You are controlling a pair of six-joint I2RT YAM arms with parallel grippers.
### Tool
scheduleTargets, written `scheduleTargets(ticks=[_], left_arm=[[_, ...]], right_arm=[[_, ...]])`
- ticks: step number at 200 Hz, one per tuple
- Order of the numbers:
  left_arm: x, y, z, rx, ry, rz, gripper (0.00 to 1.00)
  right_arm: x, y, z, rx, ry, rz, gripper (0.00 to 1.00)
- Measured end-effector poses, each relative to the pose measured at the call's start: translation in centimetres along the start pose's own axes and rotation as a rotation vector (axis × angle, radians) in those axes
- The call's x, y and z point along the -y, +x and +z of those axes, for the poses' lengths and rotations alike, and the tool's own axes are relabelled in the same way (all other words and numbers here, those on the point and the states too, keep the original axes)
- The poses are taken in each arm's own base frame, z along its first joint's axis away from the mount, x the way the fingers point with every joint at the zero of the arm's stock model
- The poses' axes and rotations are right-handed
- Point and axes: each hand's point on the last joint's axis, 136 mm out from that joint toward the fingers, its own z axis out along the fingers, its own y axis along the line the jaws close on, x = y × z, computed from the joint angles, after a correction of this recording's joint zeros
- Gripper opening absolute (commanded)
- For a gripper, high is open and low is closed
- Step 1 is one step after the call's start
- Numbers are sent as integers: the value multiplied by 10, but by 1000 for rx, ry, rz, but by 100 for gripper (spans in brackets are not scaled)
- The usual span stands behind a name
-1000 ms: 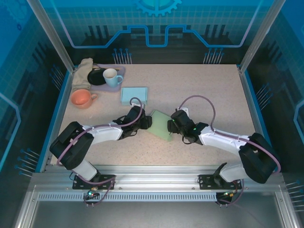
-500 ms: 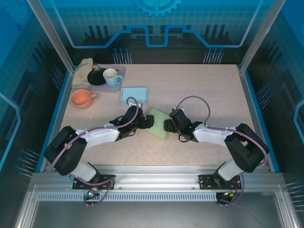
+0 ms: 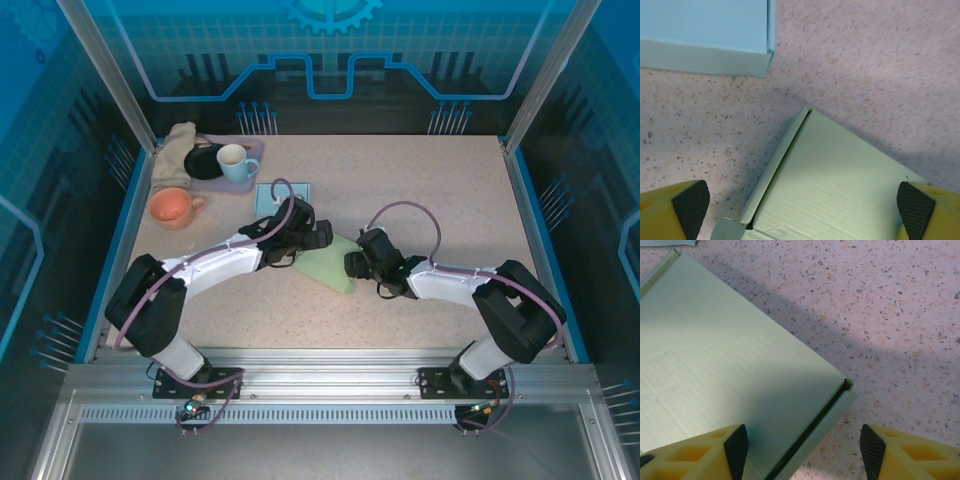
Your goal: Fold the paper box
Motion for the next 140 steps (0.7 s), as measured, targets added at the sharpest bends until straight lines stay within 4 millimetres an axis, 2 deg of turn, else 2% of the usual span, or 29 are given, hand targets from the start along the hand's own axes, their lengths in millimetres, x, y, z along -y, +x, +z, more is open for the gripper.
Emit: scheduleTargets(ticks=[28,46,140], left_arm=[[-11,19,21,-80,-64,17,99],[-16,28,28,-110,-84,22,99],[-12,37,31,-147,-55,-70,99]], right_arm=[[4,-3,2,9,7,-31,63],[5,-6,3,15,14,-60,63],[5,-10,6,31,18,-107,62]])
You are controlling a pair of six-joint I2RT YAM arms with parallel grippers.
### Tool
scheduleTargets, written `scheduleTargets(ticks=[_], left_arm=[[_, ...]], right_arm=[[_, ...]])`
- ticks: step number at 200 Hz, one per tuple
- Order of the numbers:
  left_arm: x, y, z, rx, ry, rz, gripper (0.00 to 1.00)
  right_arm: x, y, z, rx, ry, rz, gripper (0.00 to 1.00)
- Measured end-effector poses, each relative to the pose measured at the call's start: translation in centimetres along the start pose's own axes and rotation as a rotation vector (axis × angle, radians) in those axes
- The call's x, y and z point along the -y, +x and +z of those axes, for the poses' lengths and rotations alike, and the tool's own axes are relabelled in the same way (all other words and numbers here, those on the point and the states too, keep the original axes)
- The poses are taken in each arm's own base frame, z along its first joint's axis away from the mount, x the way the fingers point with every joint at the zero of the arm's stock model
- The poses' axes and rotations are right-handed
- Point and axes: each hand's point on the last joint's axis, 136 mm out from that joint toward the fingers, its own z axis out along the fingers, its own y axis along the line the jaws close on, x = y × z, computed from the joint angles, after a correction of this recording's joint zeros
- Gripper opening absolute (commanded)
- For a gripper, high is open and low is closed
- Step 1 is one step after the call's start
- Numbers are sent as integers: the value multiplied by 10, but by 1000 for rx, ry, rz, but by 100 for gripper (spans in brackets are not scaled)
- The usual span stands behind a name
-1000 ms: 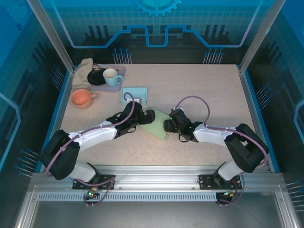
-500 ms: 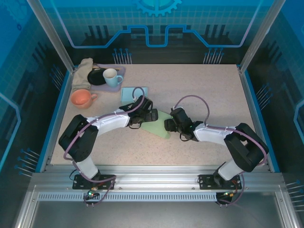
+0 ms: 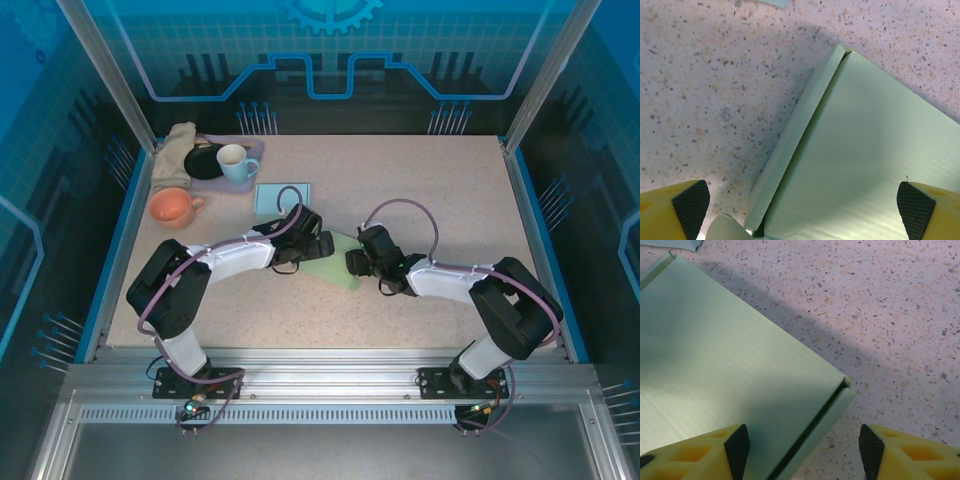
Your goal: Fold the paper box
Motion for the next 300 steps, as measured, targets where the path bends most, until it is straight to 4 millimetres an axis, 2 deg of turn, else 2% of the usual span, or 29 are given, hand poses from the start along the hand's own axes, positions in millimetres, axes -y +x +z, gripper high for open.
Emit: scheduleTargets(ticks=[40,113,193,234,300], left_arm=[[3,8,-3,-38,29,-45,99],[8,6,-1,-51,26,-67,99],[15,14,1,-80,11,-70,99],[16,18,1,-87,11,-76,92],[13,23,4,-96,3,-107,88]], right_arm=[[0,0,0,0,0,0,62],[0,0,0,0,3,0,62],[1,-1,0,3,8,0,62],[3,-1,0,6,15,0,62],[3,-1,0,6,18,1,62]])
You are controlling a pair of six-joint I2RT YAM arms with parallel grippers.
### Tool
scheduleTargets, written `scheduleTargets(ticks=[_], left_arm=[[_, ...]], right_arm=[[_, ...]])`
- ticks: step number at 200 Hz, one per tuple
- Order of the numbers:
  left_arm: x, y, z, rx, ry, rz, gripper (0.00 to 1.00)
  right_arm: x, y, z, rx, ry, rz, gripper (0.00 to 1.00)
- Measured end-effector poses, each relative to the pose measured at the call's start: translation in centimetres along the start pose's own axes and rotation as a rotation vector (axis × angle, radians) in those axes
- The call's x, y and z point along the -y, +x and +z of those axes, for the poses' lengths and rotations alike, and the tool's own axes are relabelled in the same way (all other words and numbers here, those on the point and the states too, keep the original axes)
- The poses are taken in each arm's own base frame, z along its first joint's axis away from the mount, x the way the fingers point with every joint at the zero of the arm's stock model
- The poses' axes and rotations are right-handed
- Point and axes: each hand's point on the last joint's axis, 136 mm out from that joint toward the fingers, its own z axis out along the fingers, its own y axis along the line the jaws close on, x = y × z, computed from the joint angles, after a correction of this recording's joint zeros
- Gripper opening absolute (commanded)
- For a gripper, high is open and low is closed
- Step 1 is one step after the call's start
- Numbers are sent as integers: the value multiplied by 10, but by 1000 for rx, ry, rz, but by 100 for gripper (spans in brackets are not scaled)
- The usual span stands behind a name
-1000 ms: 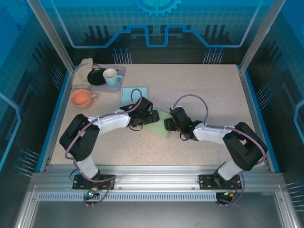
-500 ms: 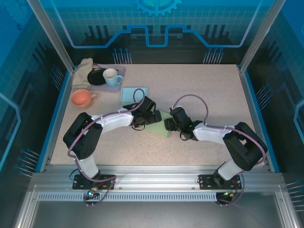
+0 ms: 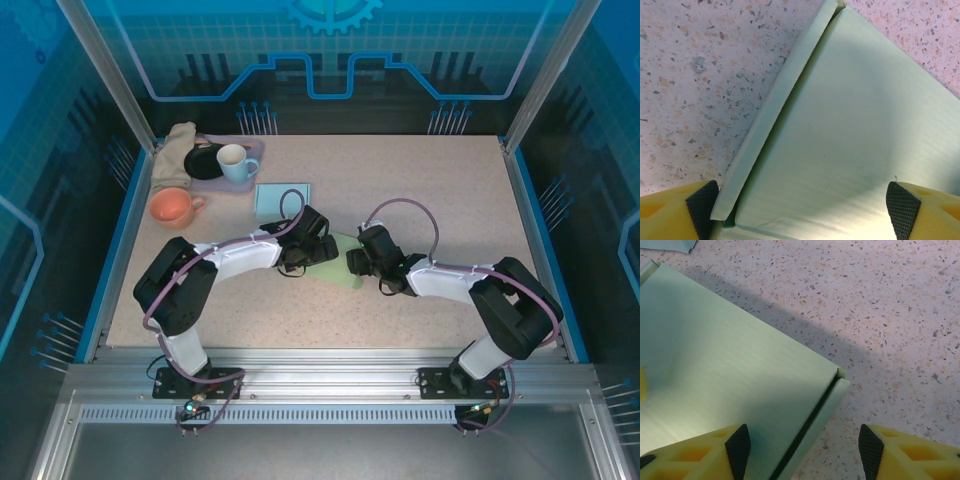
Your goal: Fold the paper box
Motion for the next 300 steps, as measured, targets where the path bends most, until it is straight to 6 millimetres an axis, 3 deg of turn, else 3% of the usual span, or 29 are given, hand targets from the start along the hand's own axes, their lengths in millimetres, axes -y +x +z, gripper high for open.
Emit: scheduleTargets(ticks=[115,158,206,300], left_arm=[[-1,-1,11,15,3,-32,85],[1,-3,12,31,20,-39,85],[3,-5,14,41,27,-40,85],[3,-5,15,43,29,-58,85]], right_arm=[[4,-1,0,4,17,38,63],[10,10,-28,10,6,113,62],[-5,15,-51,27,-82,205,61],[-24,43,-35,-69,-146,236,56]])
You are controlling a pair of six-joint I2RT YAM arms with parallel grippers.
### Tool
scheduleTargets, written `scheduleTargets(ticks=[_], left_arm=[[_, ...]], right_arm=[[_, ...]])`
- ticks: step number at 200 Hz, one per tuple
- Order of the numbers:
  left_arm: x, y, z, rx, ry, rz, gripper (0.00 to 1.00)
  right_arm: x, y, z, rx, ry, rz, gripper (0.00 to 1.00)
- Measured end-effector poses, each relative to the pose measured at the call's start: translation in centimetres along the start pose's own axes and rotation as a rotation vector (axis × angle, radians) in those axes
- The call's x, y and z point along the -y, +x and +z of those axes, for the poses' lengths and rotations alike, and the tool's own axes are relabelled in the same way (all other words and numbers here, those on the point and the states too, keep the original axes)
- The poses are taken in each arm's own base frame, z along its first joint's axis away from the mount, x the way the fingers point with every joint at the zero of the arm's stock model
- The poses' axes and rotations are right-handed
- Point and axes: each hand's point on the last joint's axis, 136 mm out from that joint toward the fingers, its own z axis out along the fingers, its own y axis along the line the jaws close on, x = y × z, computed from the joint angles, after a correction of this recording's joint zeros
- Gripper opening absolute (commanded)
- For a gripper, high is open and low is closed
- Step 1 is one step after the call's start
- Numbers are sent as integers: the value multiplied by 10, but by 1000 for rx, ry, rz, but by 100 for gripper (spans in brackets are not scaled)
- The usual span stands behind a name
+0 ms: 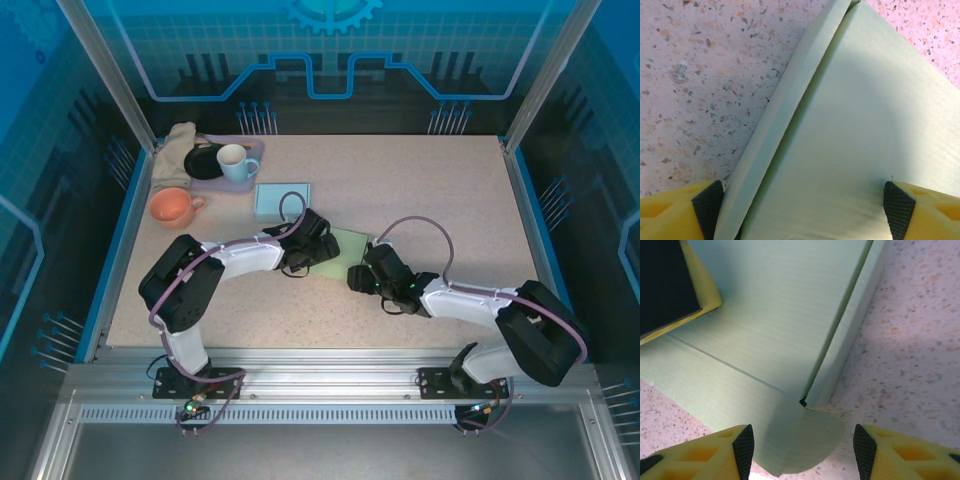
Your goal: Fold the paper box
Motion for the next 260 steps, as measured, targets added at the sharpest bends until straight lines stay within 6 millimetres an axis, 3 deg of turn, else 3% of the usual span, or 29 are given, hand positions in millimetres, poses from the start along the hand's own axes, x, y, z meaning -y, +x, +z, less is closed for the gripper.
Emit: scheduleTargets(ticks=[104,191,260], left_arm=[[0,0,1,3,2,0,85],[0,-1,1,7,2,0,85],[-1,-1,1,8,0,0,85]], right_arm=[[-16,6,1,-43,-85,32,50],[-35,-3,-12,-27,-182,51,50],[-3,-18,-19,51,-31,20,59]])
